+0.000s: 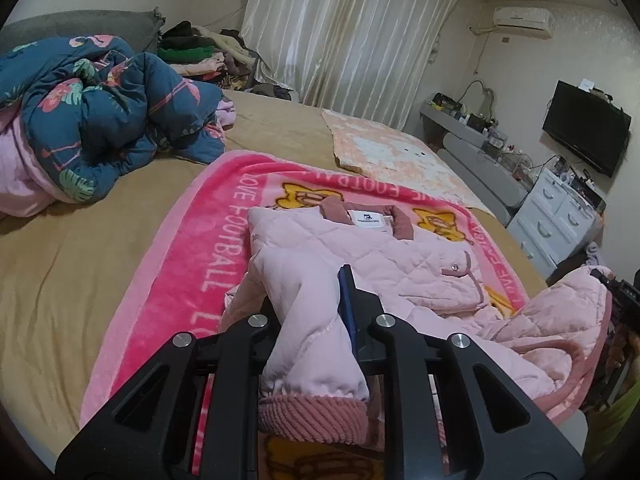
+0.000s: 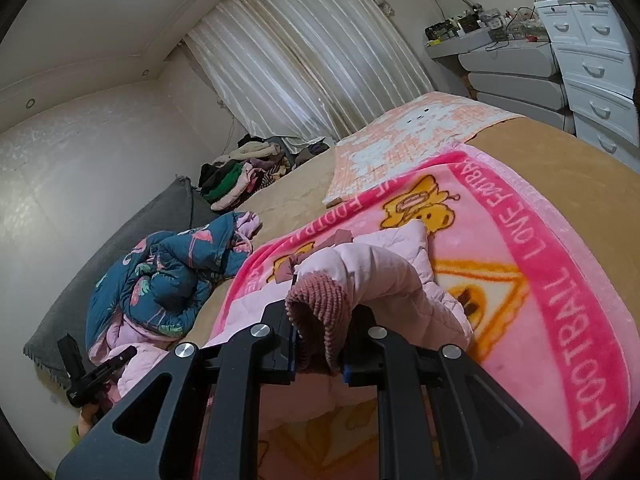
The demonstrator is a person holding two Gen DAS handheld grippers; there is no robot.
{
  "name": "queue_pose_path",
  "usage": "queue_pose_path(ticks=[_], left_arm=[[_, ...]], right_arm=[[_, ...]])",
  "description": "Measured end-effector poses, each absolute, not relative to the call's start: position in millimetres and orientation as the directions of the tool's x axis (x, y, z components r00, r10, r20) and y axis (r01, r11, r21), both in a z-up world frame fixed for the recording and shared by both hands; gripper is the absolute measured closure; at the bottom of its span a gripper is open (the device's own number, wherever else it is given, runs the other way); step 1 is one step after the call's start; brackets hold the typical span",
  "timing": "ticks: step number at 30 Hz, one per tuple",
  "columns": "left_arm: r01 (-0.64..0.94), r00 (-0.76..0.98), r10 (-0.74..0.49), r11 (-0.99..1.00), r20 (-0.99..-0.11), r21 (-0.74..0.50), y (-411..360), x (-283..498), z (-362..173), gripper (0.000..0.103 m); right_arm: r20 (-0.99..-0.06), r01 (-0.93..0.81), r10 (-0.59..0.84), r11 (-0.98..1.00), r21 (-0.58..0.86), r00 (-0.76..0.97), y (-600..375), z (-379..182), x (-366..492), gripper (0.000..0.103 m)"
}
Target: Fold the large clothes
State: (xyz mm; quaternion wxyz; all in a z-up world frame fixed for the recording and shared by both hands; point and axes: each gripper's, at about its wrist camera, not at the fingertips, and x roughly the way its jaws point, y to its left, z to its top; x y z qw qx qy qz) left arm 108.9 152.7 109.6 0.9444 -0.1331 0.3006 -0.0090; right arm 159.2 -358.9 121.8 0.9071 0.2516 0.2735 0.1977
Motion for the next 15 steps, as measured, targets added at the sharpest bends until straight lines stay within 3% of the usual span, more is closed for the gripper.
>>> queue_pose_path(ticks=[8, 15], left_arm=[[-0.075, 0.81, -0.058, 0.977, -0.584, -0.2, 145.4, 131.2, 107.1, 0.09], [-0.078, 0.803, -0.039, 0.983, -0.594, -0.169, 143.6, 148.9, 101.5, 0.09]], right_arm=[[-0.421, -0.186, 0.46, 0.816, 0.547, 0.782, -349.7, 120.5, 178.9, 0.087], [-0.388, -0.192, 0.544, 0.73, 0.655, 0.744, -355.5, 108.9, 206.7, 0.081]])
